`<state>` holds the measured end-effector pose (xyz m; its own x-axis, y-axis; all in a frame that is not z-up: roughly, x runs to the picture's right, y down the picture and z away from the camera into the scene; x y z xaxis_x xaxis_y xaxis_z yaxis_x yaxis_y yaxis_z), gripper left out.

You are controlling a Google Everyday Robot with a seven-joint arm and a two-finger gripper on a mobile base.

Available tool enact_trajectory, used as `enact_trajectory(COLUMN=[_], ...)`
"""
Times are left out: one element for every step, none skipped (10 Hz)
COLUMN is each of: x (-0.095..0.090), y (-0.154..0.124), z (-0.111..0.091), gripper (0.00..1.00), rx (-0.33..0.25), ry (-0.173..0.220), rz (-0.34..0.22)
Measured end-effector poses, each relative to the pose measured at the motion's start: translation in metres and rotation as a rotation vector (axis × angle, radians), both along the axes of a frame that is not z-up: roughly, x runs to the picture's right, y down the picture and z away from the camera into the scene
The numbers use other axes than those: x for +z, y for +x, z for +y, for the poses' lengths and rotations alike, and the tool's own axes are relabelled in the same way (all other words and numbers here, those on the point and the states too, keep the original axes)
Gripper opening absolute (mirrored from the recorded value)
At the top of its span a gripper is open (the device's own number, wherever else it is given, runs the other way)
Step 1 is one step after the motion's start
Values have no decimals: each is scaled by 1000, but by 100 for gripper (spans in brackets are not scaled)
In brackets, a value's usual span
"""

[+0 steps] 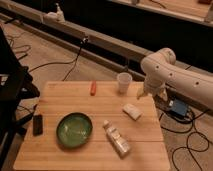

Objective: Place the white sponge in the ceramic bowl

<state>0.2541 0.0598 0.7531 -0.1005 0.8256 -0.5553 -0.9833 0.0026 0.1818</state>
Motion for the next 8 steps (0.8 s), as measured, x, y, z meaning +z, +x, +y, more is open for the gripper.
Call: enact_trajectory(x=[9, 21, 29, 40, 44, 47, 47, 47], y=[-8, -19, -24, -39, -52, -63, -62, -61], z=[6, 15, 22, 31, 35, 37, 36, 36], gripper=[80, 80, 80, 80, 80, 80, 80, 80], rx=[-33, -62, -77, -78, -82, -84, -87, -86], ry=[-12, -31, -46, -56, -50, -45, -43, -43], rz=[-44, -98, -131, -199, -245, -278, -275, -274])
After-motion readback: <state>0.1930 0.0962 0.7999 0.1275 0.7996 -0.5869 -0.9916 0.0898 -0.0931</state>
